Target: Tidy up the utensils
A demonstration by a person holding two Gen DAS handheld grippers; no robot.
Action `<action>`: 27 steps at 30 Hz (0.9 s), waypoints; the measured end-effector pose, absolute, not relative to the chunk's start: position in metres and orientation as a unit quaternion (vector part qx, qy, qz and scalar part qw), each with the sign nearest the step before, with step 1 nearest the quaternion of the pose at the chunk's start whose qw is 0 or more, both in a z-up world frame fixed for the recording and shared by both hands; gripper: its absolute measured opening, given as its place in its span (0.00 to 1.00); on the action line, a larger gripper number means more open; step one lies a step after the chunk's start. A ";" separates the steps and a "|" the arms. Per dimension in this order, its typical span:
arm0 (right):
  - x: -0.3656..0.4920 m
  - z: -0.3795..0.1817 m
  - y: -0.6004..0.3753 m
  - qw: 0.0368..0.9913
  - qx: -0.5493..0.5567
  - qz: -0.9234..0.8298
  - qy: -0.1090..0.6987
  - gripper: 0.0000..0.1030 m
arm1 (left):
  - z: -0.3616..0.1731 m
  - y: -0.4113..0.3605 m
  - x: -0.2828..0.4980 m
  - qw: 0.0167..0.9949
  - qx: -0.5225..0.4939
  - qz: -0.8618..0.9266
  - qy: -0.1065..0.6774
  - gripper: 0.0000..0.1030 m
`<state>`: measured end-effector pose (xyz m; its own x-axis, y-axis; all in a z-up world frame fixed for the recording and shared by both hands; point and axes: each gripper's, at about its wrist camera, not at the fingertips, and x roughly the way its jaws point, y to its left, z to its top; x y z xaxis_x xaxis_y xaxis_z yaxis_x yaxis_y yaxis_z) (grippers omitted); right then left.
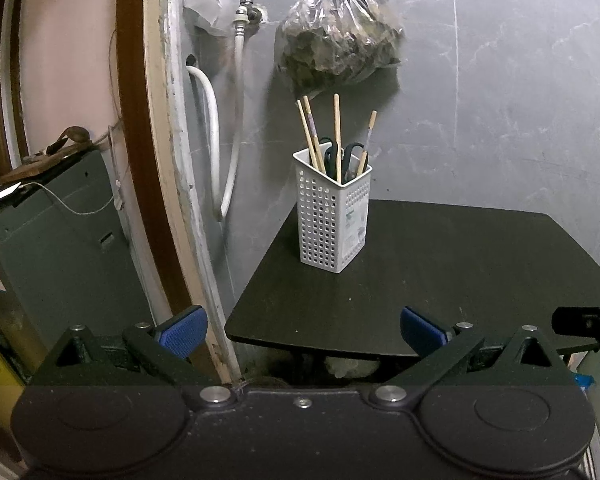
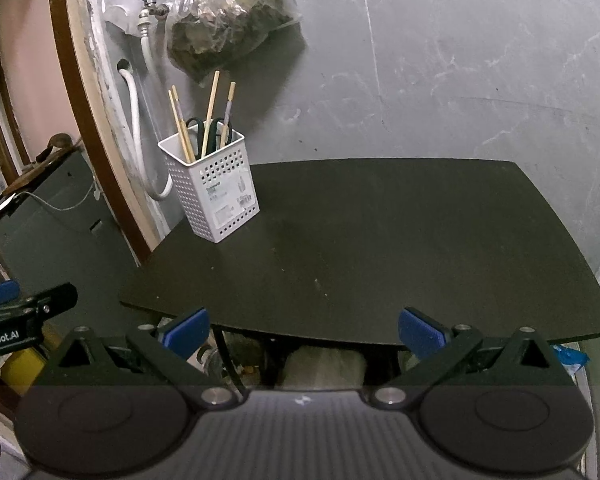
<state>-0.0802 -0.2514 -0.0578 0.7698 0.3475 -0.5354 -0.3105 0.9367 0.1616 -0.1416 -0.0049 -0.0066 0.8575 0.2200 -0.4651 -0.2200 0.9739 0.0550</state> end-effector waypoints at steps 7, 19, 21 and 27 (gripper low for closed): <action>-0.080 -0.061 -0.255 0.939 0.032 0.170 0.299 1.00 | -0.010 -0.008 -0.140 0.962 0.001 0.109 0.250 0.99; -0.078 -0.062 -0.258 0.937 0.033 0.170 0.305 1.00 | -0.010 -0.009 -0.137 0.961 0.004 0.104 0.255 0.99; -0.077 -0.063 -0.258 0.937 0.034 0.168 0.306 1.00 | -0.011 -0.010 -0.136 0.961 0.006 0.103 0.256 0.99; -0.076 -0.064 -0.259 0.936 0.034 0.168 0.308 1.00 | -0.011 -0.011 -0.135 0.960 0.007 0.102 0.259 0.99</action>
<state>-0.0755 -0.2587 -0.0639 0.7537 0.3363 -0.5646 -0.2940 0.9409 0.1680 -0.1346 -0.0106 -0.0113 0.8449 0.1992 -0.4965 -0.1920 0.9792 0.0660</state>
